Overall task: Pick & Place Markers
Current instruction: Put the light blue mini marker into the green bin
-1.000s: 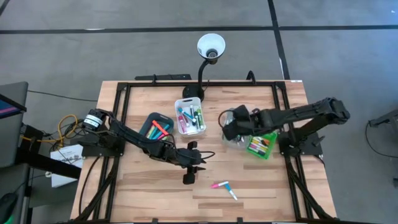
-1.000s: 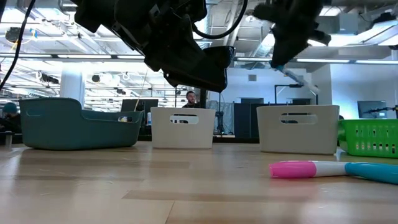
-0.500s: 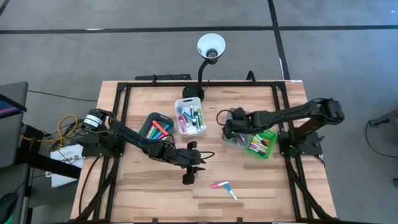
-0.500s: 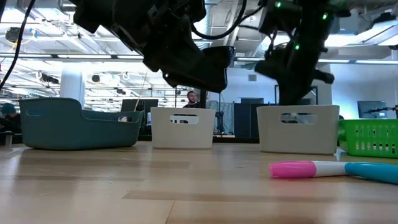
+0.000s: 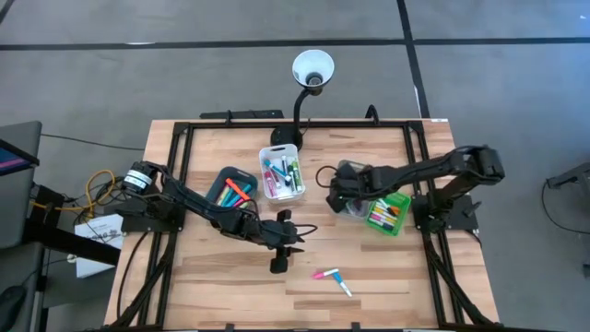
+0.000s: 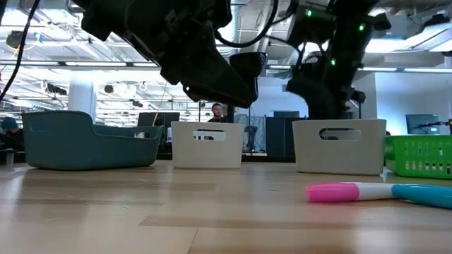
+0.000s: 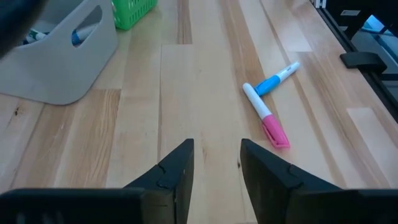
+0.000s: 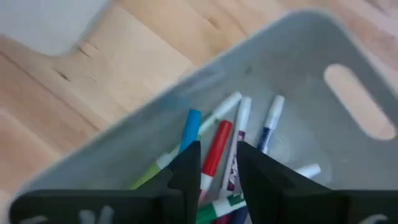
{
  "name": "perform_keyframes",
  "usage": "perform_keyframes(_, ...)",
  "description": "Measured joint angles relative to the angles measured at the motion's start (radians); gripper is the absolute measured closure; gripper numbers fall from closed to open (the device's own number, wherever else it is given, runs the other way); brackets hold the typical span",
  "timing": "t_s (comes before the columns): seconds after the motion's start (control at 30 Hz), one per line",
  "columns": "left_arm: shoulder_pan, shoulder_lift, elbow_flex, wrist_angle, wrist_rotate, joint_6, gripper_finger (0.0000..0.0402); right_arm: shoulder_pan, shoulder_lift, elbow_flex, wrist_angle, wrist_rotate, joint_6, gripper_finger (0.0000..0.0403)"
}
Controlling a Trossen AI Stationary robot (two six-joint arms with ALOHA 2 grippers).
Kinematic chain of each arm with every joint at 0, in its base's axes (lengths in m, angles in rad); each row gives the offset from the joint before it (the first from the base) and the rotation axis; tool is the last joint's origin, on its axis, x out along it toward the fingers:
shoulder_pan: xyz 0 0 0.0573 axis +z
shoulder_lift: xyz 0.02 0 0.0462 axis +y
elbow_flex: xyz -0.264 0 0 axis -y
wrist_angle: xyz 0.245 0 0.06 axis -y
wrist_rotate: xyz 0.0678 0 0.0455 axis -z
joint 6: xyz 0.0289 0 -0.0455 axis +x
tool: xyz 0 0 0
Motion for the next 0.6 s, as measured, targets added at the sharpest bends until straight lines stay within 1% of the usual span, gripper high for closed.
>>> perform_keyframes(0.13, 0.0, 0.0, -0.001, 0.001, 0.0, 0.0, 0.0275, 0.0, -0.043, 0.033, -0.041, -0.008, 0.0, 0.0296)
perform_keyframes(0.3, 0.0, 0.0, -0.001, 0.008, 0.0, 0.0, 0.0275, 0.025, -0.106, 0.103, -0.093, -0.078, 0.0, 0.0298)
perform_keyframes(0.37, 0.0, 0.0, -0.001, 0.008, 0.0, 0.0, 0.0275, 0.066, -0.127, 0.121, -0.081, -0.083, 0.0, 0.0302)
perform_keyframes(0.47, 0.0, 0.0, -0.001, 0.008, 0.0, 0.0, 0.0275, 0.16, -0.155, 0.14, -0.071, -0.082, 0.002, 0.0304)
perform_keyframes(0.6, -0.002, 0.0, -0.001, 0.008, 0.0, 0.0, 0.0275, 0.311, -0.17, 0.142, -0.055, -0.035, 0.077, 0.0305)
